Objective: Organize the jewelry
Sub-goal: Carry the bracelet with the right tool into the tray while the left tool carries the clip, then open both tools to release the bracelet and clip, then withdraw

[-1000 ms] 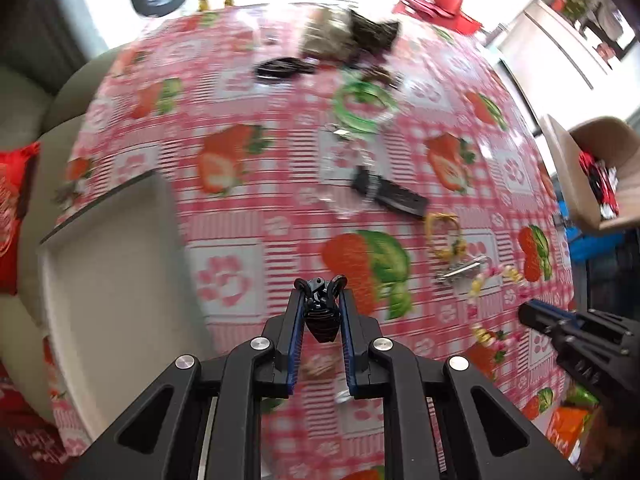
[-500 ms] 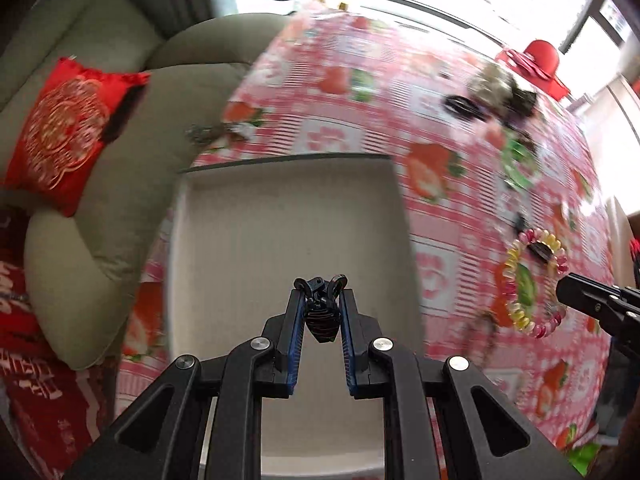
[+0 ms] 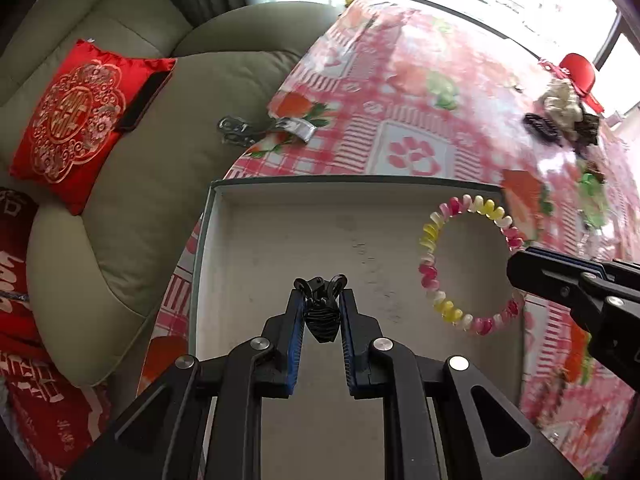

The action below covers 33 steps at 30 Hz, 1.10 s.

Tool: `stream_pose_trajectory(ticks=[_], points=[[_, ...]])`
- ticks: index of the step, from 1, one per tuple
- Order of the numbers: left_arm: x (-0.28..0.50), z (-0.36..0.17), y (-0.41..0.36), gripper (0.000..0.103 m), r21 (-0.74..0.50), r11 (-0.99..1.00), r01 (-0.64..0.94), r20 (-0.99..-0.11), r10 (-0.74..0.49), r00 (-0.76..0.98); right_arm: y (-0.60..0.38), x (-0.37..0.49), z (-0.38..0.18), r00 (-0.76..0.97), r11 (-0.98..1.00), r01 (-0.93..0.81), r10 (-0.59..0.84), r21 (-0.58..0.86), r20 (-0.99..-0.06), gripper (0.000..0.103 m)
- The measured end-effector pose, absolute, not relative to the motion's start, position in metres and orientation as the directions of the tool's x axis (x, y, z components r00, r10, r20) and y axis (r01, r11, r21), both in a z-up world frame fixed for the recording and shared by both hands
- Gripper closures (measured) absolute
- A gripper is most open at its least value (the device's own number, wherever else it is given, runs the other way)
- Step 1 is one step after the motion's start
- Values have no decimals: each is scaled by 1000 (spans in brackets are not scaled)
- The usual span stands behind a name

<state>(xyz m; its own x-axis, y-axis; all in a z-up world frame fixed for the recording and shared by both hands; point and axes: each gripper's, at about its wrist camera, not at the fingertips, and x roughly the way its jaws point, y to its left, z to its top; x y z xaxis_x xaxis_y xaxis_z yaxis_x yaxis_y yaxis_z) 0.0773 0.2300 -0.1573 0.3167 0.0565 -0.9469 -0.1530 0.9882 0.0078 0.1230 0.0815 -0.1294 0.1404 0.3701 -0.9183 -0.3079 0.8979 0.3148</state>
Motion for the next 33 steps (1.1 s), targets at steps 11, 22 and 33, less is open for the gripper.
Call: stream_pose_trajectory(ticks=[11,22,33], points=[[87,-181,236,79,32,982,-185,-954,85,287,103,145,-168,96,907,-301,335,293,-937,94],[80,-178,236,79,59,983,-176,-948,110,298,103,150,-186,79,910,-289,333,299,-939,89],[76,-168,228,77,83,982,-169,-944,132,301,76,147,-142,152,881,-233,451,411,-880,60]])
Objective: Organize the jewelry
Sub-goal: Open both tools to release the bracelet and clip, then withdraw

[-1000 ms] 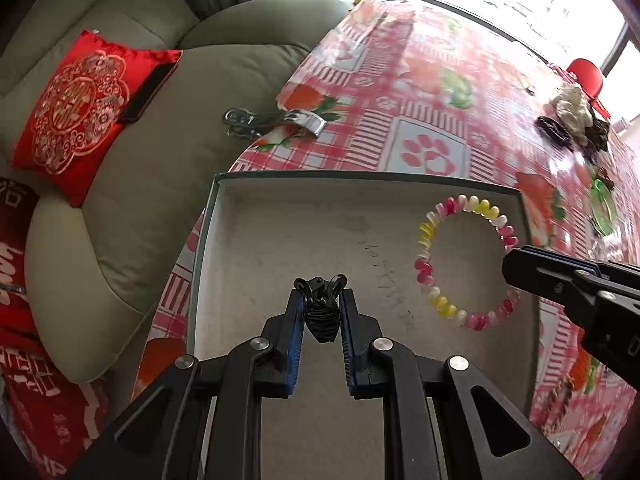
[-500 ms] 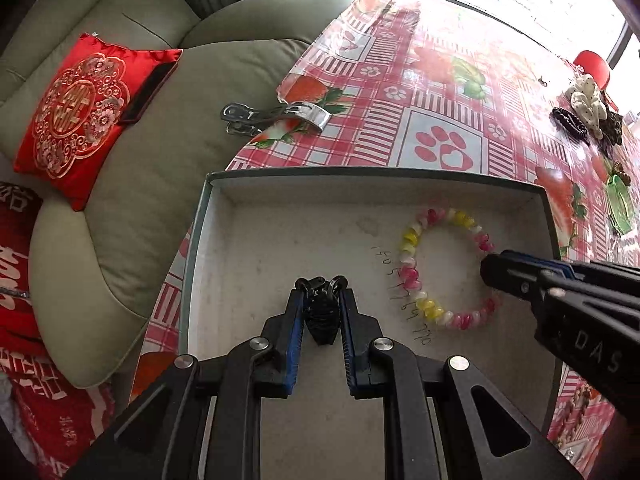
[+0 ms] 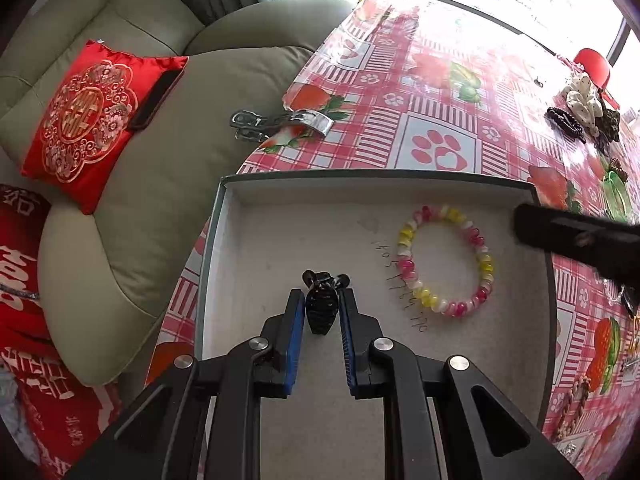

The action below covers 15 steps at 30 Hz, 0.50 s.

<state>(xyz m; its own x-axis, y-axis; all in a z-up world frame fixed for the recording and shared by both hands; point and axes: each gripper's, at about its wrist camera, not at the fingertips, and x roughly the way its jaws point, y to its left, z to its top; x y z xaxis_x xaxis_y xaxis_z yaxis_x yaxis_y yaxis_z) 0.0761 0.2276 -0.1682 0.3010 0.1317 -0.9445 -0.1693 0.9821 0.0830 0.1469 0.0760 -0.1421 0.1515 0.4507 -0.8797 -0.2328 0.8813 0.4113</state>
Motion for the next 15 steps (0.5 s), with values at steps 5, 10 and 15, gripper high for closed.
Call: stream_pose_trajectory(ticks=[5,10,15], points=[[69,-153,221,2,102,977,-189,-923,164,349,56,133,-116,207,887,-210,452,412,-868,53],[69,-149,210,2,116,980,-162,-926,166,338,27,114,-111,209,899,-176,432,400,-878,43],[63,-141,196,0,108,985,-135,-924,150,353,-8,96,-116,199,919,-113,394,379,-897,29]])
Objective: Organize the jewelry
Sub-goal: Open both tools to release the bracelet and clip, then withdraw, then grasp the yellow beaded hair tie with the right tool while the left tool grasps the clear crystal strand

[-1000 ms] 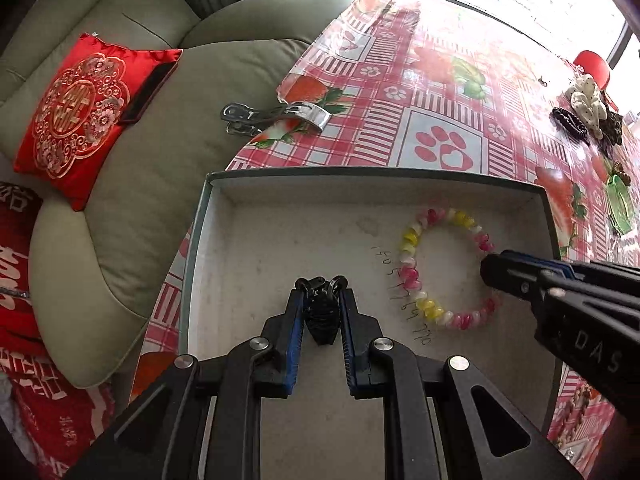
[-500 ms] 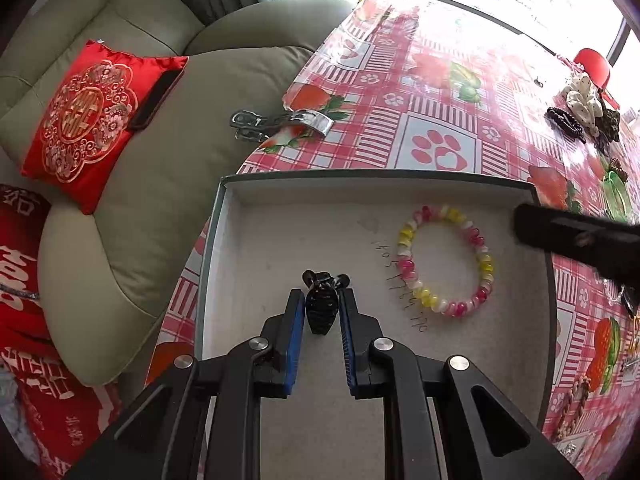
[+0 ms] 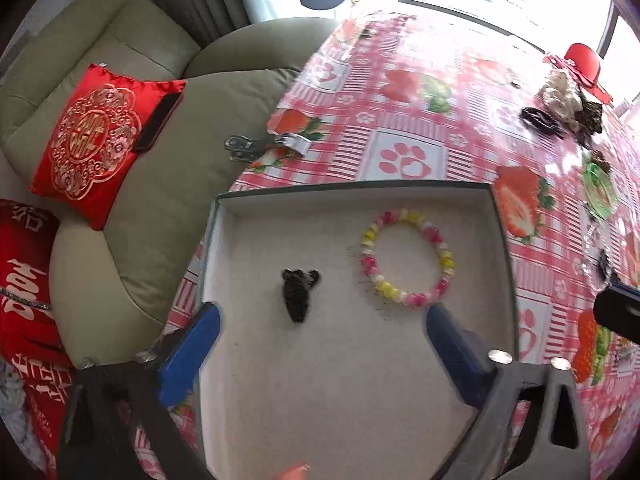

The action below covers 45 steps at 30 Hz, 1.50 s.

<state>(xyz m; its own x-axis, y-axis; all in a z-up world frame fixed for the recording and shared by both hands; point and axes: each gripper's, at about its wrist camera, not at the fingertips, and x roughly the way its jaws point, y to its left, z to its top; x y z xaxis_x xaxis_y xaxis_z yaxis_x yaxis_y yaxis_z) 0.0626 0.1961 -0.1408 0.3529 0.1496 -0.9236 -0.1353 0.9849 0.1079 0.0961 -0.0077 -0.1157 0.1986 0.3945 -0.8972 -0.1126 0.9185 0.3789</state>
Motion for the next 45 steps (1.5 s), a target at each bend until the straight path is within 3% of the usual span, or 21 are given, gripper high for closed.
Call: stream_pose_trajectory(ticks=[2,24,45], points=[[60,-139,189,0,85,990,-111,-929,119,350,-24,89,-118,200,924,-82,382,373,-902,17],[82,-137,25,0,13,985,170,-954,-38,298,-210,20,-149,149,942,271,161,197,-976,17],[123,-185,-38,0,65,970,233,-970,6,244,-220,49,-165,163,978,131,139,161,-977,17]])
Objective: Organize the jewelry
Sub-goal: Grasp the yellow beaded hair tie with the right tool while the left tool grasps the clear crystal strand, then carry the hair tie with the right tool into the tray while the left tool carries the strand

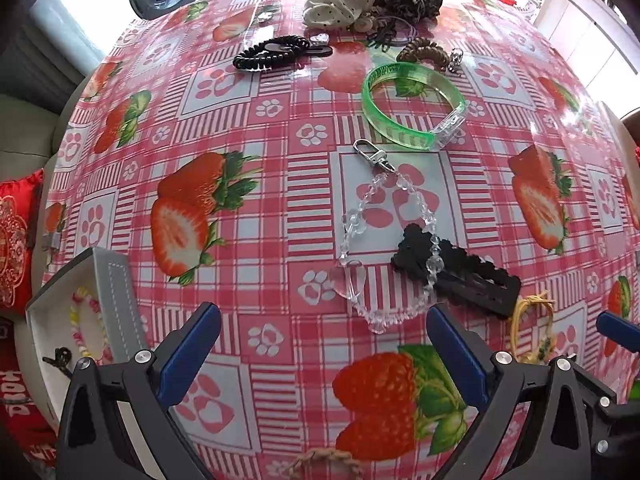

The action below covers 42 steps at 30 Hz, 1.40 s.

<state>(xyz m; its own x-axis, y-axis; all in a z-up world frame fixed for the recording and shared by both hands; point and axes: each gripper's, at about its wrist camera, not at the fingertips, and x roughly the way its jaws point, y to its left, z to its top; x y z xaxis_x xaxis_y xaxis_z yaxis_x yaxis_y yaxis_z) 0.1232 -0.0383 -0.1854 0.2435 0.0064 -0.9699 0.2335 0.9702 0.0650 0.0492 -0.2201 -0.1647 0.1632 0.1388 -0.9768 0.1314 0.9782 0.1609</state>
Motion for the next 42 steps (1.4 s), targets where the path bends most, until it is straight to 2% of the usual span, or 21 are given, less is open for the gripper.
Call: stream_pose_trajectory(ticks=[5,12,15,19,21,22,23,24,25,26,27,35,42], points=[[124,-192,-43,0,72,968,239,-968,10,250,-217,57,-171,160,983,111,125,144,-979,18],[135,-193,-45,0,47,974,222,-964,-14,265,-200,69,-179,164,997,28,63,69,-984,25],[137,-191,-43,7,13,974,228,-964,-49,263,-192,72,-181,179,1000,-8,13,12,-984,31],[133,-188,-49,23,-6,968,250,-964,-72,257,-184,75,-181,198,999,-45,-6,-16,-980,40],[132,-186,-54,33,-15,964,266,-963,-85,256,-179,77,-181,202,998,-62,-3,-16,-979,49],[130,-185,-57,43,-18,960,280,-962,-93,257,-178,76,-180,204,998,-66,-1,-15,-979,53],[129,-183,-61,63,-18,954,298,-960,-101,262,-173,77,-180,207,997,-70,0,-14,-978,65],[127,-181,-65,74,-19,950,313,-958,-107,265,-171,77,-179,211,997,-70,3,-12,-978,78],[127,-180,-68,78,-17,947,321,-959,-106,263,-172,76,-179,211,998,-67,8,-6,-978,83],[126,-179,-70,78,-20,948,317,-960,-107,260,-172,77,-179,210,998,-61,8,-5,-978,96],[126,-178,-68,78,-33,951,307,-959,-117,257,-173,78,-179,210,999,-54,11,0,-978,99],[121,-151,-43,78,-115,959,258,-941,-188,281,-194,75,-164,238,988,16,148,156,-960,101],[110,-121,-30,78,-136,956,259,-917,-220,332,-209,69,-145,259,971,73,201,227,-945,100]])
